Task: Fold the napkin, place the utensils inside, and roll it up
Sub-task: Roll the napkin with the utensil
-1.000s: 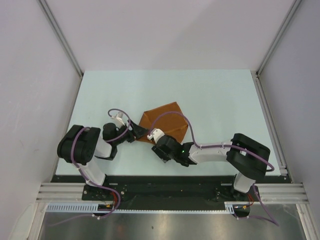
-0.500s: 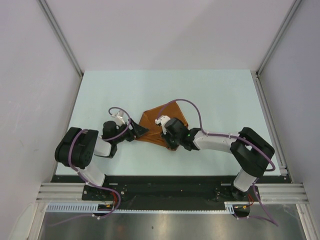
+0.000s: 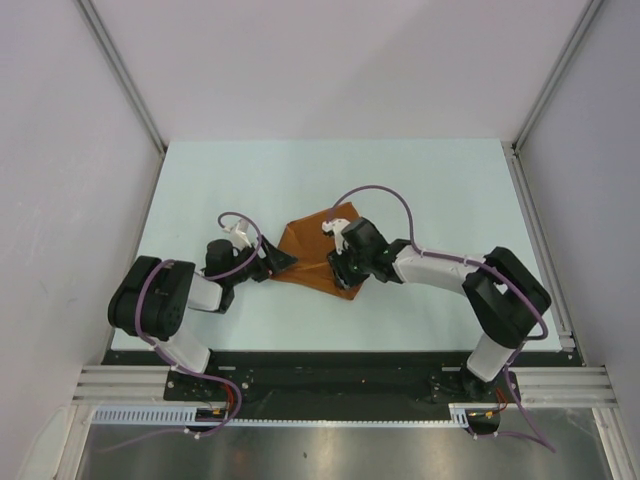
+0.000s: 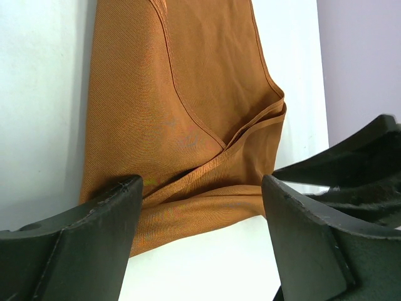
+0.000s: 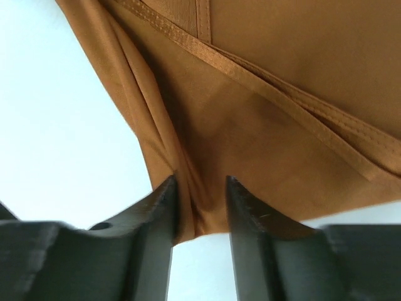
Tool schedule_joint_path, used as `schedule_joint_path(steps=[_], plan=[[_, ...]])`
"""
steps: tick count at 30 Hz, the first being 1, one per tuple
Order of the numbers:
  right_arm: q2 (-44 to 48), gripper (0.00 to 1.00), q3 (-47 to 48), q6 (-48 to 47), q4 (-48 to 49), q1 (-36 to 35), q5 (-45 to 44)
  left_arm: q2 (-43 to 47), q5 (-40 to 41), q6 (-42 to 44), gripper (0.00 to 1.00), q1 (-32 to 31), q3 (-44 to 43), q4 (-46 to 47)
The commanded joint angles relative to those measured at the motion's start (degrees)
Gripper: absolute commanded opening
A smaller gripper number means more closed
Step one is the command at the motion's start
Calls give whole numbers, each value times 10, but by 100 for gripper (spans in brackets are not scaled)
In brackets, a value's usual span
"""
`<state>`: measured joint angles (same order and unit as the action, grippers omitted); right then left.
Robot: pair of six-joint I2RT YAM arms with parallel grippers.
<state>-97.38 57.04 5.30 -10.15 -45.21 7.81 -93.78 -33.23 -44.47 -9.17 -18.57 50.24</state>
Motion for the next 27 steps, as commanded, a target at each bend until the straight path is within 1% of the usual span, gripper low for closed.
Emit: schedule_joint_path(steps=[1, 3, 6, 9, 12, 15, 19, 24, 27], plan=[[77, 49, 19, 15, -18, -2, 4, -7, 38, 35, 84, 9, -3, -45], [116, 53, 12, 23, -14, -25, -5, -5, 38, 35, 84, 9, -4, -46], [139, 55, 6, 43, -7, -69, -24, -1, 39, 35, 84, 9, -5, -51], [125, 56, 2, 66, 17, -109, -25, 2, 40, 37, 84, 9, -5, -55], [85, 56, -9, 87, 55, -122, -10, 3, 40, 37, 84, 9, -5, -57], [52, 56, -8, 89, 80, -124, 3, 5, 40, 39, 84, 9, -6, -61], [19, 56, 6, 83, 83, -107, 12, 9, 40, 40, 84, 9, -5, -65], [3, 56, 4, 75, 68, -78, 12, 15, 41, 42, 84, 9, -6, -71], [10, 56, -8, 71, 62, -64, 7, 18, 41, 45, 84, 9, -7, -73]])
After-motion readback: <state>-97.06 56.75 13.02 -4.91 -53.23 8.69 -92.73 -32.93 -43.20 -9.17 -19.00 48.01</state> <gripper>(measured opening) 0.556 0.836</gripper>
